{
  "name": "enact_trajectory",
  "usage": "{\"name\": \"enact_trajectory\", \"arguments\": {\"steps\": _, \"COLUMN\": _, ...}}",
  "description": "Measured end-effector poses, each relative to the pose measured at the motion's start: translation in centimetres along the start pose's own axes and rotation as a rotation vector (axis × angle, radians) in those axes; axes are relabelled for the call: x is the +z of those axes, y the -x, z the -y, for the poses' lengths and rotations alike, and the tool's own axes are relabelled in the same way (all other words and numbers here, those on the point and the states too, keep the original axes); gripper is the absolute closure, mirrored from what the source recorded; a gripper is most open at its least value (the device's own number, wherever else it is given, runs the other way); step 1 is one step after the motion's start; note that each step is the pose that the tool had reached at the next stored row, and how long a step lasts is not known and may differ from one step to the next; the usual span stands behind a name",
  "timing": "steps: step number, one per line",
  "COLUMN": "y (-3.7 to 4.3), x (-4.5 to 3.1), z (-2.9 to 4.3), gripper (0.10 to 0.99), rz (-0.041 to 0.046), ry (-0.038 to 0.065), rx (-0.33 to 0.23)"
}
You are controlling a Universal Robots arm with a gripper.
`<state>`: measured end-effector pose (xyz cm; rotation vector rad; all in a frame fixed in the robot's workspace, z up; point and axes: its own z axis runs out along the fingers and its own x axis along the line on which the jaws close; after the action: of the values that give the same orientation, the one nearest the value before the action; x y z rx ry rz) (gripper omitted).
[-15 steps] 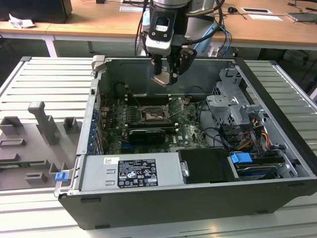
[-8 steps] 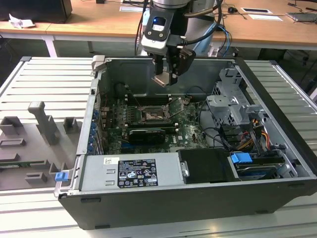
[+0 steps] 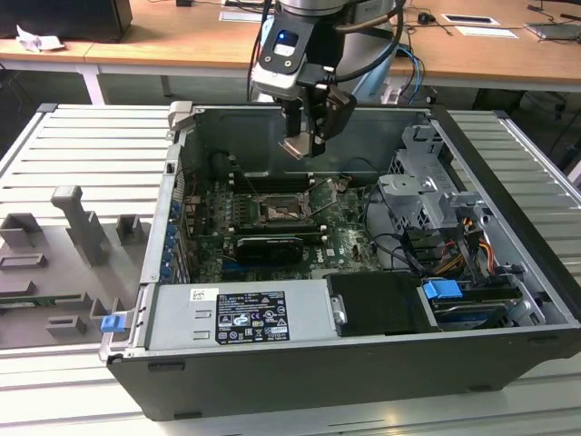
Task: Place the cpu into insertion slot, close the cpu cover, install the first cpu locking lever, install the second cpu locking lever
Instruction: 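Place the cpu into insertion slot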
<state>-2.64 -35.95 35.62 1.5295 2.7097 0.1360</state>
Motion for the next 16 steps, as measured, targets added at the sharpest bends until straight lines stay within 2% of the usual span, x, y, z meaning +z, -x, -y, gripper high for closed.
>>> {"name": "enact_trajectory", "arguments": {"steps": 6, "y": 0.00, "x": 0.05, "z": 0.00, "gripper": 0.561, "rz": 0.0059, "ry": 0.001, "rx": 0.067}}
{"name": "enact_trajectory", "arguments": {"steps": 8, "y": 0.00, "x": 0.14, "z": 0.01, "gripper": 0.561, "rz": 0.0109, "ry": 0.002, "rx": 0.122}}
{"name": "enact_trajectory", "arguments": {"steps": 16, "y": 0.01, "x": 0.45, "z": 0.04, "gripper": 0.561, "rz": 0.0219, "ry": 0.005, "rx": 0.244}}
